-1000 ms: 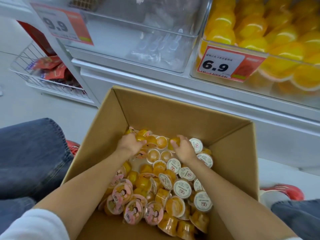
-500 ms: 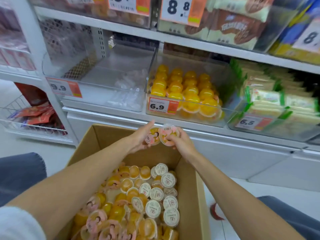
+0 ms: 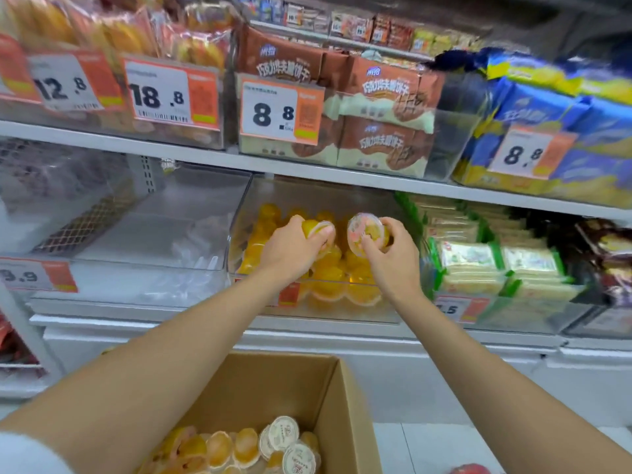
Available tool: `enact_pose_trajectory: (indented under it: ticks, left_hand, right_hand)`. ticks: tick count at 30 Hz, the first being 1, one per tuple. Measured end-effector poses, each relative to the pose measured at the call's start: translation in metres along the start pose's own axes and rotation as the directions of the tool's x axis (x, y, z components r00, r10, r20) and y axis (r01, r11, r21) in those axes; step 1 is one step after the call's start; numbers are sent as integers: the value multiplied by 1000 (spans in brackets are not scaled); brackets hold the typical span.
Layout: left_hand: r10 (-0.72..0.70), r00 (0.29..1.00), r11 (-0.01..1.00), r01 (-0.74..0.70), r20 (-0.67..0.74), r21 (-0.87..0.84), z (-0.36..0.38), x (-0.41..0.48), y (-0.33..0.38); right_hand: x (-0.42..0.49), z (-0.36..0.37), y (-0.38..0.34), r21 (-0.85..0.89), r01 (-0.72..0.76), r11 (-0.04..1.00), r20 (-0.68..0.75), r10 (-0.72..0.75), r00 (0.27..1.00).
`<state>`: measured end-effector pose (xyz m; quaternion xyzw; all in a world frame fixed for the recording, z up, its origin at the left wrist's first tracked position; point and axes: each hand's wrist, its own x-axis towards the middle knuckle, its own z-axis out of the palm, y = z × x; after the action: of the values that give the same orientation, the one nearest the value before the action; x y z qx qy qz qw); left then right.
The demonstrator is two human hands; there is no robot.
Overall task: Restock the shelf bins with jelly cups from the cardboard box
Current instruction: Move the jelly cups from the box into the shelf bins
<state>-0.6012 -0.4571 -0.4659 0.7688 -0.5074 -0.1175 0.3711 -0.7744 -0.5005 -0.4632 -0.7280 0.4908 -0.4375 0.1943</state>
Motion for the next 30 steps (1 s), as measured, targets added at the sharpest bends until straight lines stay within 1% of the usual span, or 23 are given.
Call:
enact_pose_trajectory:
  ticks: [2,4,5,6,7,8,10,11,12,14,15,17,19,20,22,23,24,25,26,27,28,29,30]
  left_hand:
    - [8,1000,1000,-8,-19,31,13,28,1]
    - [-15,1000,996,14,8,89,27,59,0]
    - [-31,999,996,27,42,89,33,72,0]
    - [-44,997,997,39,71,73,40,85,-1]
    - [-47,995,998,43,85,53,46,96,-4]
    - [-44,996,999,41,77,34,51,104,-8]
    - [-36,999,999,36,26,-30,58,111,-17]
    - [-28,1000,998,28,-1,-65,61,112,-21]
    - [-16,1000,996,15,-20,-83,61,111,-24]
    - [8,1000,997,-10,-29,-80,60,109,-25]
    - [13,999,997,-16,-30,-79,59,109,-25]
    - [17,999,995,-21,-40,-93,57,109,-24]
    - [29,998,996,-33,-49,-84,56,107,-24]
    - [33,998,996,-37,-52,-77,55,104,-23]
    - [40,997,993,-47,-65,-108,53,100,-20]
    - [43,996,989,-53,-73,-140,53,97,-18]
    - [45,996,983,-58,-77,-176,52,96,-16]
    - [47,996,974,-63,-79,-218,51,94,-15]
    - [48,996,961,-66,-73,-268,50,93,-13]
    - [49,997,945,-64,-56,-320,49,91,-12]
    - [60,997,927,-70,-38,-368,48,91,-12]
    - [76,997,912,-79,-24,-403,48,91,-13]
    - [82,997,898,-80,-14,-433,49,91,-14]
  right_hand:
    - [31,5,20,-160,-25,987,-50,17,999]
    - [62,13,38,-270,-66,960,-78,47,996]
    - [76,19,44,-316,-49,947,-76,26,997]
    - [89,27,52,-374,5,927,-52,-26,998]
    - [101,36,59,-442,64,895,-17,-80,997]
    - [112,44,62,-513,92,854,20,-95,995]
    - [129,58,64,-583,32,812,26,-21,999]
    - [136,64,66,-603,-6,798,4,11,1000]
    - [140,69,69,-616,-25,787,-12,23,1000]
    - [145,78,76,-609,-29,792,19,51,999]
    - [147,79,78,-586,-45,809,31,77,997]
    - [148,78,80,-473,-115,873,13,138,990]
    - [143,70,77,-393,-139,909,18,158,987]
    - [138,65,76,-382,-118,916,24,138,990]
    - [121,57,70,-333,-9,943,-16,4,1000]
    - [110,54,66,-245,48,968,-47,-61,997]
    - [99,52,59,-133,87,987,-37,-93,995]
    - [90,51,50,-13,97,995,37,-96,995]
    - [83,52,42,83,72,994,145,-84,986]
    - [77,53,35,152,58,987,236,-93,967]
    - [73,55,30,205,66,977,282,-123,951]
    - [72,57,27,230,75,970,274,-138,952]
    - [73,58,24,232,70,970,229,-124,965]
